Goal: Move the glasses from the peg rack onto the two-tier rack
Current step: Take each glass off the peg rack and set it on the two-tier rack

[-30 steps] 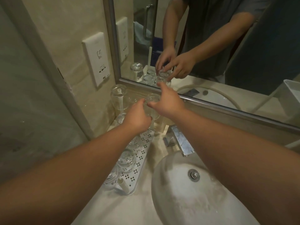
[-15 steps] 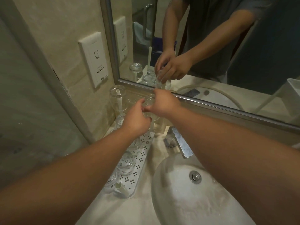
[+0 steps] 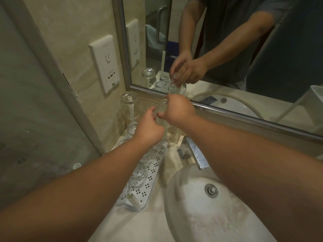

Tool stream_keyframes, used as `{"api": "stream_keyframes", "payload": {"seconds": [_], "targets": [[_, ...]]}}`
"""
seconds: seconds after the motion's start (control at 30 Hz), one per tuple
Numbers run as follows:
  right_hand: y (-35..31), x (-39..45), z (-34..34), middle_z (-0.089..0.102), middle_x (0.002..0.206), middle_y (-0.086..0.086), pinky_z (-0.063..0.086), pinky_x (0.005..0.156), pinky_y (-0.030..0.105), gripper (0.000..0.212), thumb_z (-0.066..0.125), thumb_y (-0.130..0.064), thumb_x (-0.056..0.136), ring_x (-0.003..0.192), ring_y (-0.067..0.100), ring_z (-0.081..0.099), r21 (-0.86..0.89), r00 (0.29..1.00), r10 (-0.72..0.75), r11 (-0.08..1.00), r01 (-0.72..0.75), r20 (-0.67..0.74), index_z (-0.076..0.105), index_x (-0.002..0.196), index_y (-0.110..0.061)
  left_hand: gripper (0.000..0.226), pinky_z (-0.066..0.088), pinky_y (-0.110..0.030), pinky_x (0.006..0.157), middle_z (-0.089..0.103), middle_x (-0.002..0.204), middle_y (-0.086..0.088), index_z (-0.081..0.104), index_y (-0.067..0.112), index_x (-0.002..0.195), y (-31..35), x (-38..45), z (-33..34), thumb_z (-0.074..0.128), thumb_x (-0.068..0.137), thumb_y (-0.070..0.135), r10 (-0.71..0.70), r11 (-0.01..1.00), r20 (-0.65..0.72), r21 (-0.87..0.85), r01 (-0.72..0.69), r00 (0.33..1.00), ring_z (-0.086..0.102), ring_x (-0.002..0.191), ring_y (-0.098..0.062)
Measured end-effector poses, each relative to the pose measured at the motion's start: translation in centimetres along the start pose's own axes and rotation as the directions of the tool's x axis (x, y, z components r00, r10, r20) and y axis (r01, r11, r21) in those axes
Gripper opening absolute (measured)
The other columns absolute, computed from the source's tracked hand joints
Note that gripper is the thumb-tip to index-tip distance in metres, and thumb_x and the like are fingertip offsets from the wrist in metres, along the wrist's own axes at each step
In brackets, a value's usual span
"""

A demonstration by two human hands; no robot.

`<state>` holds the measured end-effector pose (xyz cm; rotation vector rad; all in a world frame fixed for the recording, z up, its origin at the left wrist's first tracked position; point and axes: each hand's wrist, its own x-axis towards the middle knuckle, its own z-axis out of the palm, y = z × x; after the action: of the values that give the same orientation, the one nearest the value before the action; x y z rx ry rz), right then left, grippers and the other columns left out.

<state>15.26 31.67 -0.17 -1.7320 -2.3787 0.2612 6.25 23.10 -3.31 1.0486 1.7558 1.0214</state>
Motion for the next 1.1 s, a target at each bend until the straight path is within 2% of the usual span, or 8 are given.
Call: {"api": "stream_keyframes", "payload": {"seconds": [0.1,0.3,0.43,0.57,0.67,0.8,0.97,1.1], "targets": [[-0.1,-0.2,-0.9,0.065,0.097,0.002,0.051,0.068,0.032,0.054,0.076,-0.050,0.074,0.084,0.021,0.060,0.008,0.999,0.003,1.000,-0.002,-0.044,0.061,0.115,-0.019,0.087,0.040,-0.016,0.039,0.044,0.151,-0.003,0.027,0.035,0.155,0.1,-0.5,-0.3,0.053,0.083,-0.007,-0.053,0.997,0.004,-0.050,0.053,0.999,0.063,0.071,-0.010],[-0.7,-0.8,-3.0,0.066,0.099,0.001,0.050,0.067,0.031,0.053,0.076,-0.051,0.072,0.085,0.021,0.060,0.035,0.994,-0.018,0.999,0.022,-0.110,0.063,0.113,-0.019,0.076,0.058,-0.041,0.075,0.051,0.139,-0.007,0.032,0.027,0.153,0.8,-1.3,-1.0,0.052,0.087,-0.006,-0.155,0.971,-0.039,-0.190,0.145,0.987,0.063,0.080,-0.015],[-1.2,-1.6,-4.7,0.066,0.099,0.000,0.052,0.070,0.033,0.052,0.074,-0.051,0.073,0.087,0.021,0.061,0.043,0.986,-0.033,0.998,0.040,-0.162,0.063,0.112,-0.019,0.066,0.055,-0.040,0.075,0.060,0.099,-0.007,0.040,0.022,0.148,1.7,-2.4,-1.4,0.049,0.089,-0.004,-0.227,0.917,-0.046,-0.346,0.198,0.973,0.062,0.080,-0.024],[-1.8,-2.9,-6.7,0.065,0.101,-0.002,0.051,0.066,0.032,0.053,0.071,-0.053,0.073,0.088,0.019,0.061,0.052,0.971,-0.070,0.995,0.084,-0.227,0.062,0.113,-0.021,0.047,0.060,-0.037,0.075,0.057,0.113,-0.011,0.046,0.016,0.141,3.5,-4.4,-1.8,0.049,0.096,0.002,-0.302,0.777,0.003,-0.578,0.248,0.953,0.066,0.096,-0.027],[-2.2,-4.5,-8.2,0.064,0.107,-0.004,0.041,0.061,0.028,0.063,0.072,-0.056,0.073,0.090,0.016,0.060,0.070,0.959,-0.098,0.990,0.121,-0.264,0.060,0.124,-0.022,0.029,0.061,-0.041,0.067,0.058,0.116,-0.016,0.049,0.008,0.128,4.7,-6.4,-2.0,0.052,0.101,0.018,-0.379,0.606,0.098,-0.726,0.326,0.920,0.067,0.093,-0.032],[-2.5,-7.5,-9.8,0.063,0.117,-0.004,0.051,0.076,0.030,0.069,0.072,-0.056,0.075,0.102,0.016,0.060,0.099,0.944,-0.138,0.980,0.175,-0.301,0.056,0.132,-0.021,0.051,0.058,-0.044,0.070,0.061,0.118,-0.021,0.048,0.003,0.126,5.6,-9.1,-1.9,0.048,0.100,0.047,-0.379,0.327,0.393,-0.790,0.518,0.838,0.065,0.097,-0.039],[-2.5,-12.7,-11.0,0.062,0.120,-0.006,0.049,0.082,0.029,0.065,0.074,-0.052,0.074,0.103,0.013,0.059,0.133,0.927,-0.169,0.965,0.225,-0.336,0.056,0.130,-0.025,0.084,0.058,-0.041,0.074,0.074,0.094,-0.018,0.048,0.000,0.127,6.3,-12.3,-1.8,0.043,0.088,0.074,-0.324,0.244,0.551,-0.736,0.631,0.769,0.073,0.081,-0.038],[-2.4,-16.9,-10.7,0.061,0.116,-0.011,0.042,0.080,0.024,0.062,0.074,-0.051,0.072,0.096,0.003,0.051,0.190,0.905,-0.167,0.947,0.257,-0.391,0.055,0.127,-0.030,0.092,0.058,-0.039,0.068,0.070,0.084,-0.012,0.058,0.002,0.121,6.9,-14.8,-2.3,0.044,0.081,0.083,-0.284,0.176,0.618,-0.718,0.673,0.733,0.071,0.070,-0.032]]}}
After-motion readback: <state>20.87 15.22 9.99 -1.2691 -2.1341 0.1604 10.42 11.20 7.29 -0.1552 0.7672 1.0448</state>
